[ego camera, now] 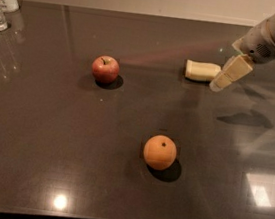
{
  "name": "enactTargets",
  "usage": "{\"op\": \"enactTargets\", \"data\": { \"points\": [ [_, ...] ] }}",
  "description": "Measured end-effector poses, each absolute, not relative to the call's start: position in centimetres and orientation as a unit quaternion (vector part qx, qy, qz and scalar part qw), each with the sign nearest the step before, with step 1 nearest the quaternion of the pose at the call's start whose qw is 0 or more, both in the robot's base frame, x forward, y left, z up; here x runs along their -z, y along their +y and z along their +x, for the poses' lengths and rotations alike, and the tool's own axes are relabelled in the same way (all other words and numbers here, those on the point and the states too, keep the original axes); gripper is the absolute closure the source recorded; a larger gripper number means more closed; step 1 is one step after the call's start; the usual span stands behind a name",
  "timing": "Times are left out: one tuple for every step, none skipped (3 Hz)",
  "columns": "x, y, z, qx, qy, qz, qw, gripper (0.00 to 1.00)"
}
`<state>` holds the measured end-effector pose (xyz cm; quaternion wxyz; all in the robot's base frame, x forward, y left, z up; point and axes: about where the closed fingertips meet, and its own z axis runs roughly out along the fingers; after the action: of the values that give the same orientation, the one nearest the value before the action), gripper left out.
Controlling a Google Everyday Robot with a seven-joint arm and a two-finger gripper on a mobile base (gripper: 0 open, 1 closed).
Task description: Move sponge near orange
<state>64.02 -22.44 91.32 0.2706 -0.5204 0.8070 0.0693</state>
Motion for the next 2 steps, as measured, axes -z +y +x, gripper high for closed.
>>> {"op": "enactTargets", "data": {
  "points": [
    [-89.0,-22.6,66.6,-0.076,0.817,-0.509,0.262,0.0],
    [-86.8,-23.3,68.2,-0.079,0.83,-0.491,0.254,0.0]
  ]
}}
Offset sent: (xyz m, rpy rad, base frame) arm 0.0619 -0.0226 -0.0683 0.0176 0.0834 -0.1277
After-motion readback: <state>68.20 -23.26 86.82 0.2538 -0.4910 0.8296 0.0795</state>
